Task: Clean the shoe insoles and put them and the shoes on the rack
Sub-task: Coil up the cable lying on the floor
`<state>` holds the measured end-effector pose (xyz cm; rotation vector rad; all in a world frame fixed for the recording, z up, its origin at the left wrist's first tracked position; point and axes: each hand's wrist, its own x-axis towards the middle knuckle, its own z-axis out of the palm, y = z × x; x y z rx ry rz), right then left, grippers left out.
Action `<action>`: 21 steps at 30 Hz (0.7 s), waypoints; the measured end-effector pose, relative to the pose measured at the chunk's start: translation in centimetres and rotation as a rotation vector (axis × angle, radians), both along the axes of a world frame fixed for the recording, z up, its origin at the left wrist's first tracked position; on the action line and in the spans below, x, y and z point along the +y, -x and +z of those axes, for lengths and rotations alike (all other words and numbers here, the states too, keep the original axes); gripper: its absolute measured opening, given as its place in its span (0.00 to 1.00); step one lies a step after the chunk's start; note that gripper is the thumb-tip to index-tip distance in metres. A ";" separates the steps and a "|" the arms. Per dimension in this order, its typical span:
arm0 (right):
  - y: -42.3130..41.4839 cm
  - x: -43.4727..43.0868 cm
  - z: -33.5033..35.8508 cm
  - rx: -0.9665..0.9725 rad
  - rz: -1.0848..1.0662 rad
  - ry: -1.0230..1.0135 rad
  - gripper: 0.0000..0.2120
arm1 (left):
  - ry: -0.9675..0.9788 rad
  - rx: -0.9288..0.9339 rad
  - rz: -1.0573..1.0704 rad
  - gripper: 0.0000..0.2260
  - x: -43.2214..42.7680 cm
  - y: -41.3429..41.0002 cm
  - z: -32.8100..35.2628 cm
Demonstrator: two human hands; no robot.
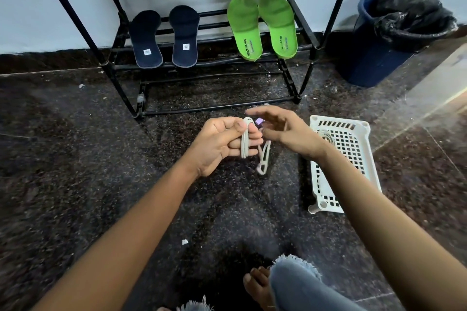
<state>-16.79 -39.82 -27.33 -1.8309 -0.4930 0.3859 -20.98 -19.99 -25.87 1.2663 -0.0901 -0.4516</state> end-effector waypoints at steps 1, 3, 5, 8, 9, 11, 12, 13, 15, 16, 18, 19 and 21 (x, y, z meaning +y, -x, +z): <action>0.0 0.3 0.1 -0.004 0.063 -0.068 0.20 | -0.010 0.001 0.000 0.11 -0.1 -0.1 0.1; 0.0 0.7 0.6 0.040 0.106 -0.166 0.18 | -0.022 0.008 -0.001 0.12 -0.1 -0.3 0.4; -0.1 0.8 0.8 0.062 0.092 -0.215 0.15 | -0.017 0.019 -0.006 0.13 -0.1 -0.4 0.6; -0.1 1.1 0.5 0.049 0.048 -0.230 0.12 | -0.007 0.031 -0.012 0.13 0.1 -0.4 0.9; 0.1 1.3 0.5 0.034 0.035 -0.242 0.11 | 0.006 0.039 -0.007 0.12 0.0 -0.5 1.1; 0.4 2.0 0.2 -0.007 0.013 -0.249 0.12 | 0.067 0.068 0.025 0.11 -0.2 -0.7 1.6; 0.8 2.3 0.0 -0.021 -0.004 -0.237 0.13 | 0.103 0.080 0.044 0.10 -0.3 -0.9 1.9; 1.2 2.6 -0.4 -0.022 -0.031 -0.224 0.15 | 0.131 0.085 0.064 0.11 -0.4 -1.1 2.2; 1.9 3.1 -1.4 -0.015 -0.081 -0.183 0.14 | 0.162 0.074 0.099 0.11 -0.5 -1.5 2.6; 2.3 3.3 -1.8 -0.025 -0.094 -0.151 0.12 | 0.169 0.065 0.112 0.11 -0.5 -1.7 2.7; 3.0 3.5 -2.6 -0.060 -0.100 -0.117 0.06 | 0.176 0.053 0.135 0.10 -0.5 -1.9 2.8; 3.3 3.6 -2.8 -0.077 -0.100 -0.102 0.04 | 0.177 0.054 0.149 0.10 -0.5 -2.0 2.7; 3.6 3.5 -2.9 -0.150 -0.110 -0.044 0.04 | 0.182 0.053 0.166 0.10 -0.5 -2.0 2.5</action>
